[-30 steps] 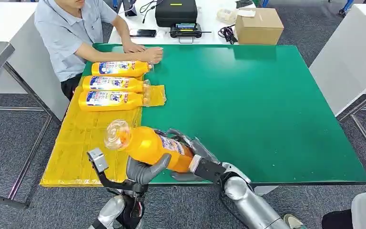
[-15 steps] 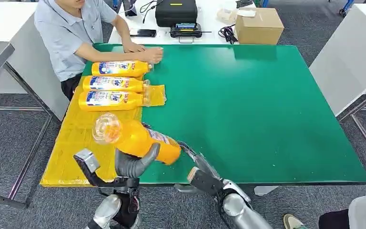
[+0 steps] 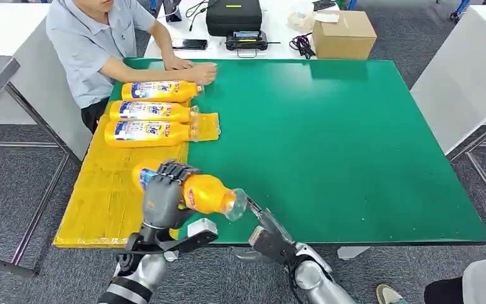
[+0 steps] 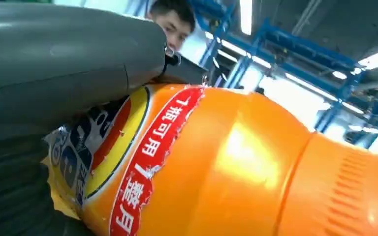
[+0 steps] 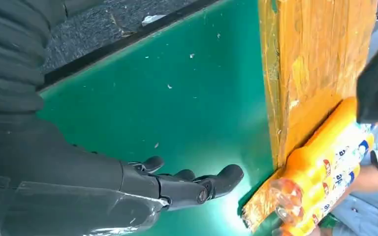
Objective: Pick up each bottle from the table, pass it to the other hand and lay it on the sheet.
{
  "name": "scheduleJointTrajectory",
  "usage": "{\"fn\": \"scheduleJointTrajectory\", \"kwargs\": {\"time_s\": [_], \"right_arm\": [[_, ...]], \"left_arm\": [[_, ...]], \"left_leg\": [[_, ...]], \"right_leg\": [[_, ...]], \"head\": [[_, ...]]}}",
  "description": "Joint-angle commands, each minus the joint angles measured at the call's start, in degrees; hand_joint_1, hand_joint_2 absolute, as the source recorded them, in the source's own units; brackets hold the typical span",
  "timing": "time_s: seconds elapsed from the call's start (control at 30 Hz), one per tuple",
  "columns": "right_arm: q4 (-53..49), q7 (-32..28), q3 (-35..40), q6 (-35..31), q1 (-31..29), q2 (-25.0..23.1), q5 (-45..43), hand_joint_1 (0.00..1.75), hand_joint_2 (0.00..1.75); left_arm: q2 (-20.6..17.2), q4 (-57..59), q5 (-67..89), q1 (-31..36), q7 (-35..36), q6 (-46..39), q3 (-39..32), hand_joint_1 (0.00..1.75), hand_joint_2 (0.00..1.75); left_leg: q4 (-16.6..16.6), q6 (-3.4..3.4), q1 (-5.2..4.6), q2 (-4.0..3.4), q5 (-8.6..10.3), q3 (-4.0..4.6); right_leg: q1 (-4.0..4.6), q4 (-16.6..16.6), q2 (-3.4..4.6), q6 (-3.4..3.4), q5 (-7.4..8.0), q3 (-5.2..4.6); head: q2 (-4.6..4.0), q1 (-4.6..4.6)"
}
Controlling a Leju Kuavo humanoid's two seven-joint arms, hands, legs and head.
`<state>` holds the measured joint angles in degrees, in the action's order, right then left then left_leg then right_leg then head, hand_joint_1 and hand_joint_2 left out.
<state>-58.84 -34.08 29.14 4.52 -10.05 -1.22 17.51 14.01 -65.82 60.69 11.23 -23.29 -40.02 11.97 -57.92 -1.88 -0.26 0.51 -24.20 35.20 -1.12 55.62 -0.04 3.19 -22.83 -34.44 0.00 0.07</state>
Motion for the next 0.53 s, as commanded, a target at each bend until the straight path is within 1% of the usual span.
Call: {"fn": "scheduleJointTrajectory", "kwargs": {"time_s": [0.03,0.07,0.1,0.17,0.33,0.43,0.53], "right_arm": [[6.5,-0.4,-0.6,1.3,-4.3,-1.2,0.3,0.0,1.75],[6.8,-0.4,-0.5,1.6,-4.6,-1.2,0.4,0.0,1.75],[6.8,-0.4,-0.5,1.6,-4.6,-1.2,0.4,0.0,1.75],[7.4,-0.4,-0.3,1.9,-5.3,-1.4,0.5,0.0,1.75],[7.5,-0.4,-0.4,2.0,-5.4,-1.4,0.5,0.0,1.75],[7.5,-0.4,-0.4,2.0,-5.4,-1.4,0.5,0.0,1.75],[7.5,-0.4,-0.4,2.0,-5.4,-1.4,0.5,0.0,1.75]], "left_arm": [[-2.3,10.6,14.0,6.6,9.4,0.0,-6.1,1.75,1.75],[-3.0,14.4,15.3,8.1,11.9,0.0,-5.4,1.75,1.75],[-3.0,14.4,15.3,8.1,11.9,0.0,-5.4,1.75,1.75],[-4.5,21.1,17.7,11.3,16.0,0.0,-3.4,1.75,1.75],[-4.7,21.5,17.4,11.7,16.2,0.0,-3.0,1.75,1.75],[-4.7,21.5,17.4,11.7,16.2,0.0,-3.0,1.75,1.75],[-4.7,21.5,17.4,11.7,16.2,0.0,-3.0,1.75,1.75]], "left_leg": [[0.1,0.1,0.05,-0.19,-0.09,-0.26],[0.1,0.14,0.08,-0.21,-0.15,-0.41],[0.0,0.09,0.04,-0.13,-0.07,-0.21],[0.0,0.11,0.05,-0.1,-0.09,-0.27],[0.0,0.08,0.03,-0.05,-0.03,-0.12],[0.0,0.12,0.06,-0.04,-0.1,-0.25],[0.0,0.09,0.03,-0.08,-0.09,-0.17]], "right_leg": [[0.06,-0.1,0.15,-0.13,-0.04,0.23],[0.09,-0.1,0.16,-0.17,-0.09,0.37],[0.05,0.0,0.09,-0.11,-0.03,0.21],[0.06,0.0,0.07,-0.14,-0.06,0.29],[0.03,0.0,0.05,-0.11,-0.01,0.14],[0.07,0.0,0.02,-0.16,-0.09,0.28],[0.04,0.0,0.06,-0.12,-0.07,0.18]], "head": [[0.0,0.0],[0.0,0.02],[0.0,0.02],[0.0,0.02],[0.0,0.0],[0.0,0.04],[0.0,0.02]]}}
